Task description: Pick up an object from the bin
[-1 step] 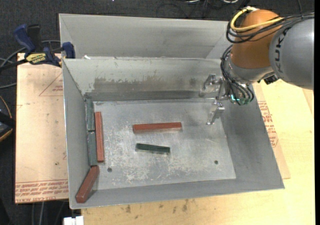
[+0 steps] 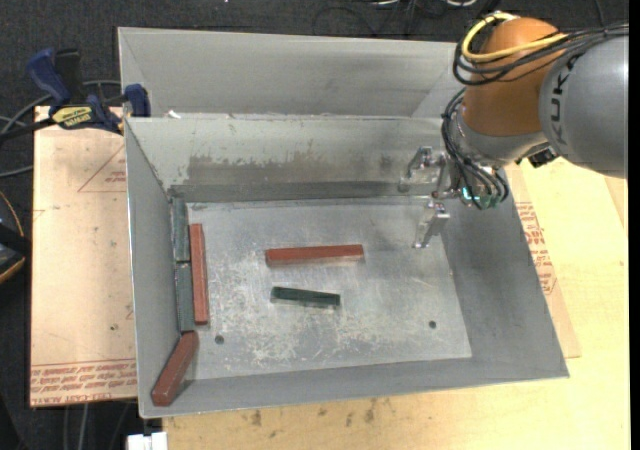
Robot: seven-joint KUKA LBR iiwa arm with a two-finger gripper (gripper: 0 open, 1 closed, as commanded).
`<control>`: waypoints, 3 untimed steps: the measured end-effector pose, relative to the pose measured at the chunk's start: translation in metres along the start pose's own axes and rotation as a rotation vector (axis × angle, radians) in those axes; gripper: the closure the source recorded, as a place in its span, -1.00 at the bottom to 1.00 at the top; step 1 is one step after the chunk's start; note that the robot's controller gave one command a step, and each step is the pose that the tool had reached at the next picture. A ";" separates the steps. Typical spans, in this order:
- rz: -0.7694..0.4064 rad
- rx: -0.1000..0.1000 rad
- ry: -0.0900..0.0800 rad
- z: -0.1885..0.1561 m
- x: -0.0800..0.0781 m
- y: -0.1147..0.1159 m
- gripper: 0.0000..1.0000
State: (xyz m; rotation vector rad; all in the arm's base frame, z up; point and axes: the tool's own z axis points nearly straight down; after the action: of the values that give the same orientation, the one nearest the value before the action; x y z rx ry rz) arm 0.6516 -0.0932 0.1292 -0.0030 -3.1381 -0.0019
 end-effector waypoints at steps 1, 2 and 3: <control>-0.086 -0.001 -0.001 -0.014 0.016 -0.001 -1.00; -0.155 0.004 -0.016 -0.003 0.018 0.011 -1.00; -0.371 0.014 -0.022 0.049 0.046 0.071 1.00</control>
Offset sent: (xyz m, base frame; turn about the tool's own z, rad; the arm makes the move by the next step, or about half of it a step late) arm -0.0146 0.0412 -0.0592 0.0583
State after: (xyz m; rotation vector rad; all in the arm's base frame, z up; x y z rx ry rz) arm 0.6059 -0.0223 0.0802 0.5805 -3.1065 0.0189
